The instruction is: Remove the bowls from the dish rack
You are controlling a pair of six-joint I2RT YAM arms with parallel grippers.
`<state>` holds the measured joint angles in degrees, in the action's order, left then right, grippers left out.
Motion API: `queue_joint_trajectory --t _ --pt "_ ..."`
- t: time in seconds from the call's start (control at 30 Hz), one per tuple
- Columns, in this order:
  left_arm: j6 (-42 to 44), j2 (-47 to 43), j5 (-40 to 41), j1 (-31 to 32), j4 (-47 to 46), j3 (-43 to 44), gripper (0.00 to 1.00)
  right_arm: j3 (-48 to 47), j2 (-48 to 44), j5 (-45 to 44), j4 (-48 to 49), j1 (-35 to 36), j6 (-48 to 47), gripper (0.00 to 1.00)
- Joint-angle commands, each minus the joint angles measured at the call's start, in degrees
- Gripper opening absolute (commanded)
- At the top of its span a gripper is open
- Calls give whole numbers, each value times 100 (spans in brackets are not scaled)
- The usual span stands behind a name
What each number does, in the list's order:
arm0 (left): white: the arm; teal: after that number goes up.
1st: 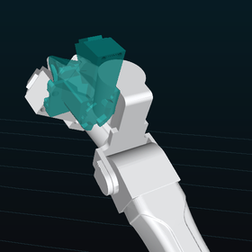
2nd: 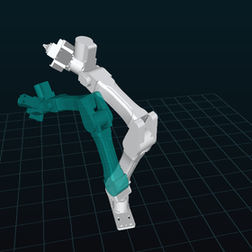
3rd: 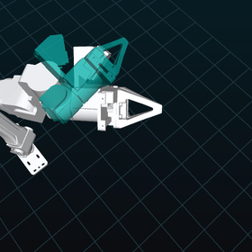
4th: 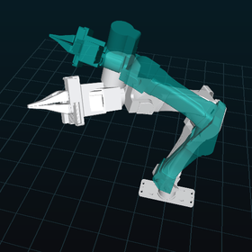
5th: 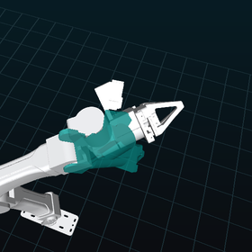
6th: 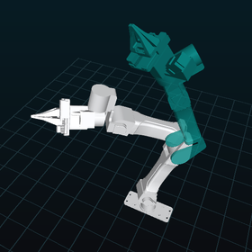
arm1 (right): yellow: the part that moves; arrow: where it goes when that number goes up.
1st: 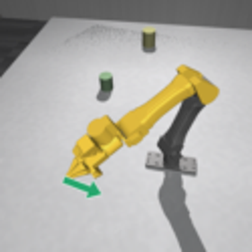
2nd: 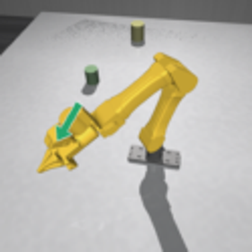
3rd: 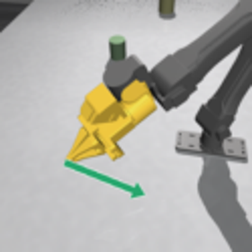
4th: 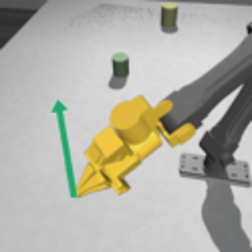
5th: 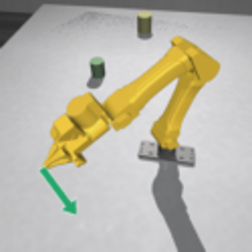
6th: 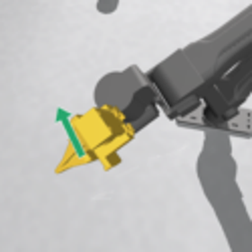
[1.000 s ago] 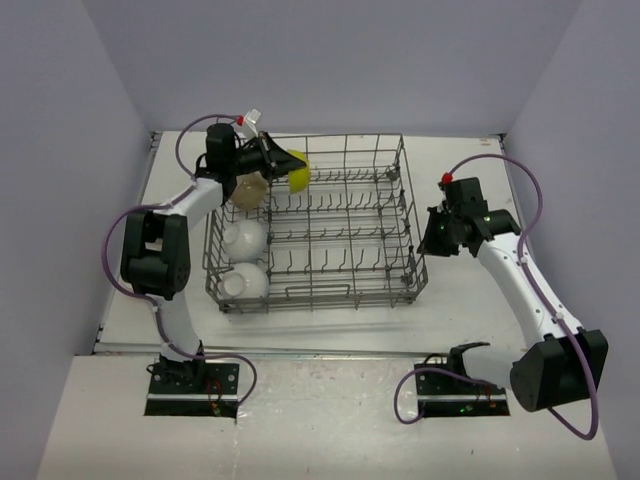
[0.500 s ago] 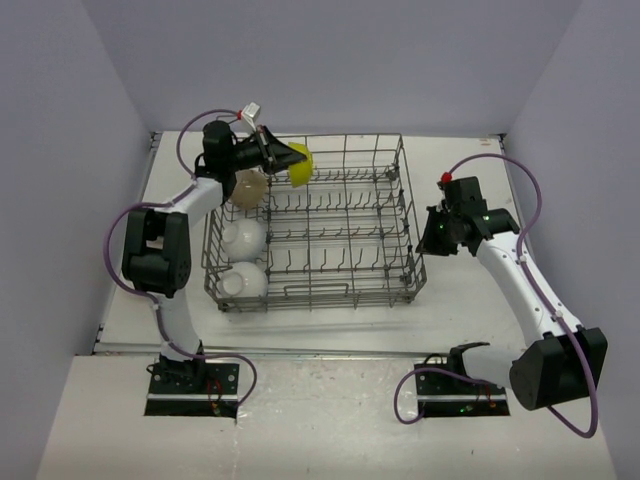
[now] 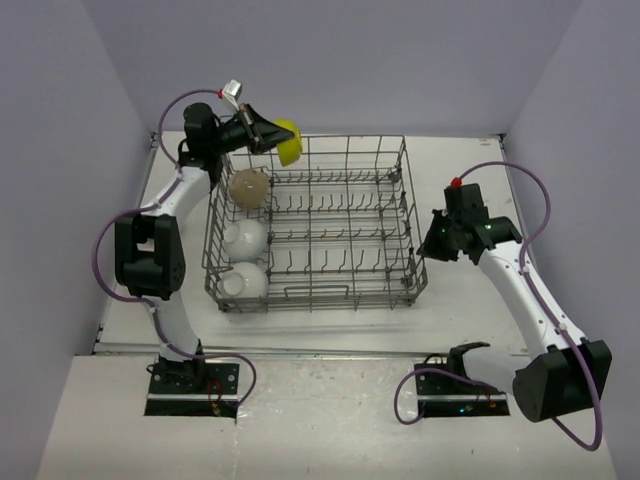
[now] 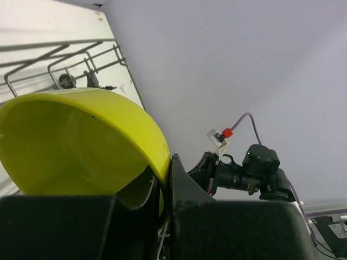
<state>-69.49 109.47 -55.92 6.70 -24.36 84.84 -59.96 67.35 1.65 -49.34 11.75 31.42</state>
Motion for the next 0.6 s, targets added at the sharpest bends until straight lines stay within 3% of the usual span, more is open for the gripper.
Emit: queue_joint_trajectory --t 0.0,0.13,0.23,0.57 --pt "-91 -514 99 -37 -139 463 0 143 -205 -974 -330 -103 558 0" --pt "276 -698 361 -46 421 858 0 231 -310 -1035 -374 -103 769 0" --pt "804 -839 731 -72 1466 1227 0 257 -337 -1079 -392 -111 787 0" --pt "2035 -1841 1908 -670 3514 1175 0 143 -390 -1114 -418 -454 550 0"
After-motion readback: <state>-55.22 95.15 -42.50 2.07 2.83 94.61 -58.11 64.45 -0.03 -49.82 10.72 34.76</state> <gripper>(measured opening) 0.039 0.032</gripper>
